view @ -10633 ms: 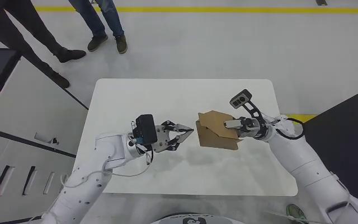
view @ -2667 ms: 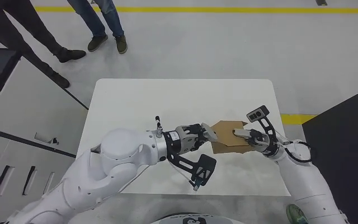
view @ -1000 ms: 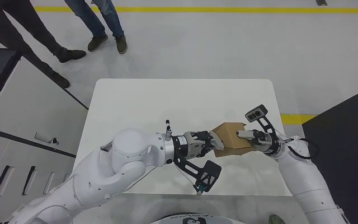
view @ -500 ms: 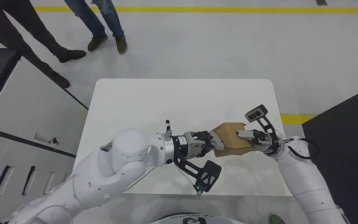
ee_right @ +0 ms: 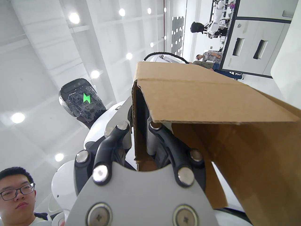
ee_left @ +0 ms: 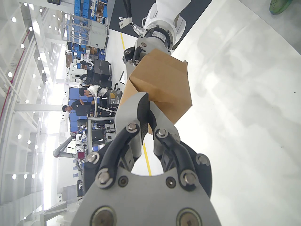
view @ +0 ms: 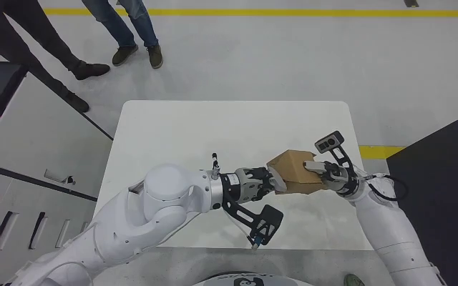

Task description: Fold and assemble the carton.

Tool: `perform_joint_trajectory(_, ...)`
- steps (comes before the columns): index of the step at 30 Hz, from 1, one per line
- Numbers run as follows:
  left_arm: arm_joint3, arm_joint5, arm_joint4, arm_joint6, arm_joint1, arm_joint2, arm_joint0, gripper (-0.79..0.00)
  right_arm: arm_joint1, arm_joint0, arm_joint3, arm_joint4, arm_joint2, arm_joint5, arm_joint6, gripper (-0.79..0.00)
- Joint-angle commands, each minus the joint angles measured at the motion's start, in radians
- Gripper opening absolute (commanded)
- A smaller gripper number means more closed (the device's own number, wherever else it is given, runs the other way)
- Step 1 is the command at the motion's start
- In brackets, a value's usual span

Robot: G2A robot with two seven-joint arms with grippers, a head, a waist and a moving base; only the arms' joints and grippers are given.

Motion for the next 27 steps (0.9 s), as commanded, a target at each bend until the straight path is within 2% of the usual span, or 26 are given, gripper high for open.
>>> perform_joint_trajectory(1, 0.0, 0.0, 0.0, 0.0, 0.0, 0.0, 0.0, -0.785, -0.001, 0.004, 0.003, -0.002, -0.001, -0.001, 0.003, -0.785)
perform_joint_trajectory(27, 0.008, 0.043, 0.064, 0.036, 0.002, 0.004, 0.013, -0.785, -0.007, 0.025, 0.024, -0.023, -0.005, -0.043, 0.062, -0.785)
